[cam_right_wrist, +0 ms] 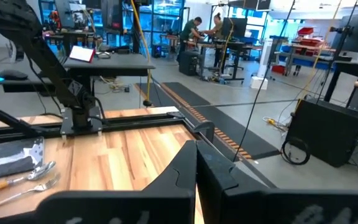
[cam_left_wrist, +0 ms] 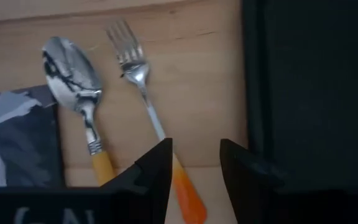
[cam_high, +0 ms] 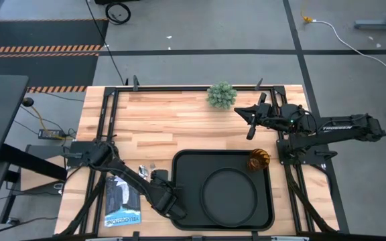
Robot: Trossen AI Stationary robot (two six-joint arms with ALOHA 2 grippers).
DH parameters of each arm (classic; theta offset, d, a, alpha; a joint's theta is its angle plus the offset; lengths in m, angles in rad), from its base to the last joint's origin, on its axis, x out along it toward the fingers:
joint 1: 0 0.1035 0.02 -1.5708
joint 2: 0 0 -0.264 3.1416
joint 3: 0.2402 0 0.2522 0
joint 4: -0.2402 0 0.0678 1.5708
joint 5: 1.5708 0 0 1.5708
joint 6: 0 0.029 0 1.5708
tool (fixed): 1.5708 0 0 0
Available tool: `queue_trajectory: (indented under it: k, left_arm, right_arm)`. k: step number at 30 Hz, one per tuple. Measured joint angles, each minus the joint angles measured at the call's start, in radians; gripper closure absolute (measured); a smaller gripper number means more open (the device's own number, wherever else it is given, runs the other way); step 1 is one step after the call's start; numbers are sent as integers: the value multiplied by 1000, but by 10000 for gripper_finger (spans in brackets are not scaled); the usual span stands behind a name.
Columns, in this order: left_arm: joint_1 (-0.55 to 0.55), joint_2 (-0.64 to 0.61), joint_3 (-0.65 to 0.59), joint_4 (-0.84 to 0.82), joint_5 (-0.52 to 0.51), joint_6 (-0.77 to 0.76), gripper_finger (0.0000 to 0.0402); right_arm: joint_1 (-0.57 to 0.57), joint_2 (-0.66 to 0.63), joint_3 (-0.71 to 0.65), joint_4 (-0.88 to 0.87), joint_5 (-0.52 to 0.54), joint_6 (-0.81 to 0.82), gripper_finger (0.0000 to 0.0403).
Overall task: Pick and place plate/cup/fork/spoon on tray
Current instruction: Put the orange fork on the black tray on the left of the black plate
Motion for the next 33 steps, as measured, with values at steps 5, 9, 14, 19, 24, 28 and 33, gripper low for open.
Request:
queue_trajectory:
  k: [5, 9, 14, 19, 24, 28, 33]
  left_arm:
    - [10, 0, 0, -14, 45, -48, 260]
    - [16, 0, 0, -20, 48, -60, 260]
    - [16, 0, 0, -52, 55, -87, 260]
    - [32, 0, 0, -35, 59, -95, 260]
    - [61, 29, 0, -36, 89, -93, 260]
    - [58, 20, -1, -170, 169, -105, 260]
    - [51, -24, 1, -205, 129, -107, 260]
  right_arm:
    - [0, 1, 0, 5, 0, 1, 396]
    - [0, 1, 0, 5, 0, 8, 396]
    - [0, 1, 0, 5, -4, 3, 396]
    - [0, 1, 0, 11, -7, -5, 396]
    - [0, 1, 0, 8, -57, -3, 396]
    - [0, 1, 0, 3, -79, 0, 396]
    - [0, 1, 0, 30, -79, 1, 396]
